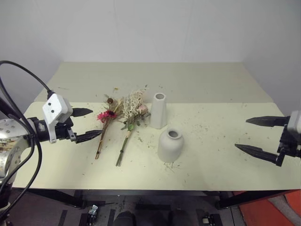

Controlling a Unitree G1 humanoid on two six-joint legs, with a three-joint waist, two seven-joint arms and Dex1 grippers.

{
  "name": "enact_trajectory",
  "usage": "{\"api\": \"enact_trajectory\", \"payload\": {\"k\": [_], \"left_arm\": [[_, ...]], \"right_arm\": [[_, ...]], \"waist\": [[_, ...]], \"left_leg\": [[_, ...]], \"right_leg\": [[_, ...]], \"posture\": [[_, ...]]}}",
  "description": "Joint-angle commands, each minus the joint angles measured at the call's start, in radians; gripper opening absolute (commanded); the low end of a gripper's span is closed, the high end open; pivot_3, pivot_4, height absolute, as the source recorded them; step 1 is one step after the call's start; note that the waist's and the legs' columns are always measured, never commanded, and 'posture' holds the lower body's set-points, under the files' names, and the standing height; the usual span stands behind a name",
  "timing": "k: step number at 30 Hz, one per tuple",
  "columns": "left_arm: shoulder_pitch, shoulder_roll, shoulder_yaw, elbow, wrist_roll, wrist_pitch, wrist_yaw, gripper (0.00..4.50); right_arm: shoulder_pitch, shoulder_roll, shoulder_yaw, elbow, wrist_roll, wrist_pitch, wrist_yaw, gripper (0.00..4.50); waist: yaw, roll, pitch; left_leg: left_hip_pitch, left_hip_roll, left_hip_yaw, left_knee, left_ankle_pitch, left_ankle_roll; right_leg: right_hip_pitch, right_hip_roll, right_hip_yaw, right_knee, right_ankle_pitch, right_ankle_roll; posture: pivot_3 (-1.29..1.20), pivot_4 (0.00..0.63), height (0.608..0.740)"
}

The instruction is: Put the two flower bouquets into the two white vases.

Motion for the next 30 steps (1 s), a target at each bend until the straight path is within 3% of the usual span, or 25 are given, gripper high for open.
{"api": "enact_trajectory", "payload": {"k": [1, 12, 16, 23, 26, 30], "left_arm": [[-0.017, 0.007, 0.011, -0.001, 0.004, -0.023, -0.006, 4.50], [-0.004, 0.000, 0.019, -0.008, 0.007, -0.011, 0.003, 4.50], [-0.025, -0.023, -0.046, -0.014, 0.125, 0.078, 0.191, 4.50], [-0.210, -0.065, -0.236, -0.052, 0.206, 0.434, 0.392, 4.50], [-0.337, -0.112, -0.322, 0.022, 0.229, 0.629, 0.457, 4.50], [-0.440, -0.139, -0.395, 0.094, 0.233, 0.758, 0.466, 4.50]], "right_arm": [[0.001, 0.001, -0.043, -0.019, 0.004, 0.004, -0.010, 4.45], [0.000, -0.001, -0.031, -0.021, 0.008, 0.006, -0.011, 4.45], [-0.022, -0.001, -0.010, -0.031, 0.021, 0.014, -0.030, 4.45], [-0.246, 0.007, 0.231, -0.073, 0.075, 0.053, -0.133, 4.45], [-0.428, 0.022, 0.399, -0.056, 0.064, 0.055, -0.137, 4.45], [-0.583, 0.058, 0.527, -0.018, 0.039, 0.036, -0.118, 4.45]], "waist": [[0.000, 0.000, 0.000], [0.001, 0.000, 0.000], [0.001, 0.000, 0.000], [-0.002, -0.002, 0.001], [-0.003, -0.002, 0.001], [-0.002, -0.003, 0.002]], "left_leg": [[0.000, 0.000, 0.000, 0.000, 0.000, 0.000], [0.000, 0.000, 0.000, 0.000, 0.000, 0.000], [0.000, 0.000, 0.000, 0.000, 0.000, 0.000], [0.000, -0.001, -0.001, 0.001, 0.000, 0.000], [-0.001, -0.001, -0.001, 0.000, 0.000, 0.000], [-0.001, -0.001, -0.002, 0.001, 0.000, 0.000]], "right_leg": [[0.000, 0.000, 0.000, 0.000, 0.000, 0.000], [0.000, 0.000, 0.000, 0.000, 0.000, 0.000], [0.000, 0.000, 0.000, 0.000, 0.000, 0.000], [0.000, 0.000, 0.000, 0.001, 0.001, 0.001], [-0.001, 0.000, 0.000, 0.001, 0.001, 0.001], [-0.001, 0.000, 0.000, 0.001, 0.001, 0.001]], "posture": [[0.00, 0.150, 0.740], [0.00, 0.150, 0.740], [0.00, 0.150, 0.740], [0.00, 0.150, 0.740], [0.00, 0.150, 0.740], [0.00, 0.150, 0.740]]}}
